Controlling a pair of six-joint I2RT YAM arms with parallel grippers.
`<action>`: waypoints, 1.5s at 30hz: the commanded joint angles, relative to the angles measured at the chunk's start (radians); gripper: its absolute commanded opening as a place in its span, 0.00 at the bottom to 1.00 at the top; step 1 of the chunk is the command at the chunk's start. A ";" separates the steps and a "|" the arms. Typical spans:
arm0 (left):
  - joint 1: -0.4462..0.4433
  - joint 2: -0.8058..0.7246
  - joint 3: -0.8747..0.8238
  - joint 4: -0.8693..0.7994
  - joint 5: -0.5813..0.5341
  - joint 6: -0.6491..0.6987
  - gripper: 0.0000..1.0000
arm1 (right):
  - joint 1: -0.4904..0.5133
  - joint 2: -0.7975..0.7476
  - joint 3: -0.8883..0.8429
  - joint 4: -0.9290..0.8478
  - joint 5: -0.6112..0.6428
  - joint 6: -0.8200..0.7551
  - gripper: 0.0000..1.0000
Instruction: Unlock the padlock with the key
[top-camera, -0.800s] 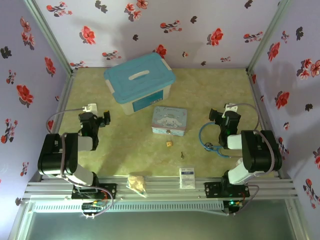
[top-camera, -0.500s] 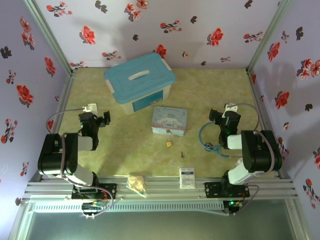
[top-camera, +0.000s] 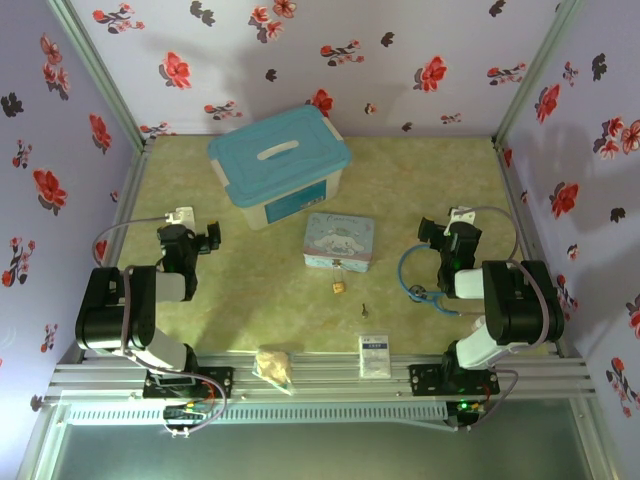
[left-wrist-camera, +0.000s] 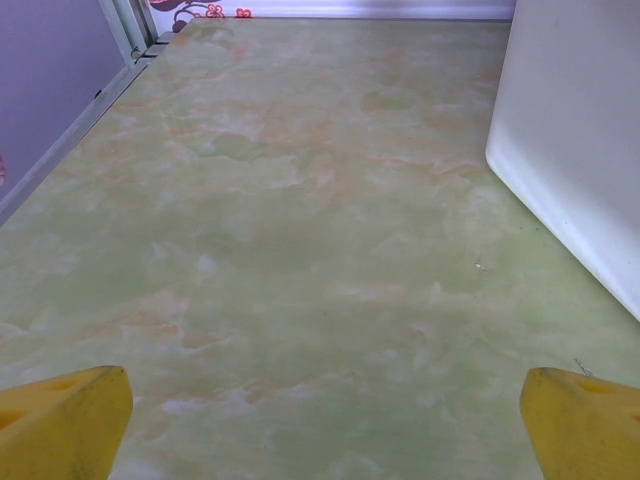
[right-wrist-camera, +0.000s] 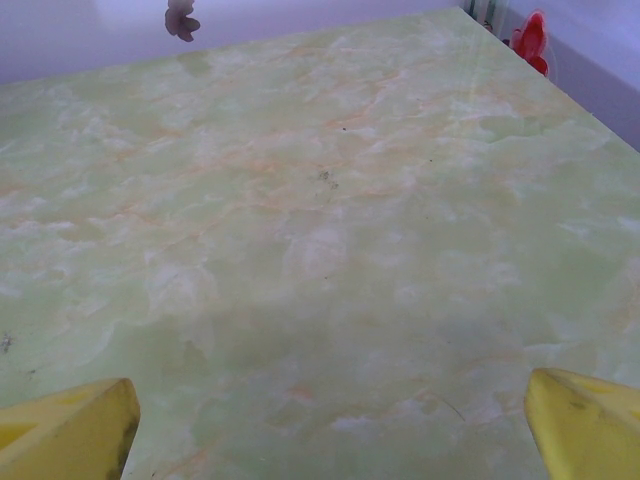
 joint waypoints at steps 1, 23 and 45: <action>0.010 0.012 0.022 0.032 0.008 0.022 1.00 | -0.007 0.009 0.017 0.025 0.017 -0.016 0.99; 0.040 -0.008 0.002 0.057 -0.004 -0.040 1.00 | -0.008 -0.036 0.028 -0.023 0.000 -0.015 0.99; 0.035 -0.444 0.020 -0.256 0.278 -0.784 1.00 | -0.002 -0.522 0.246 -0.959 -0.297 0.333 0.99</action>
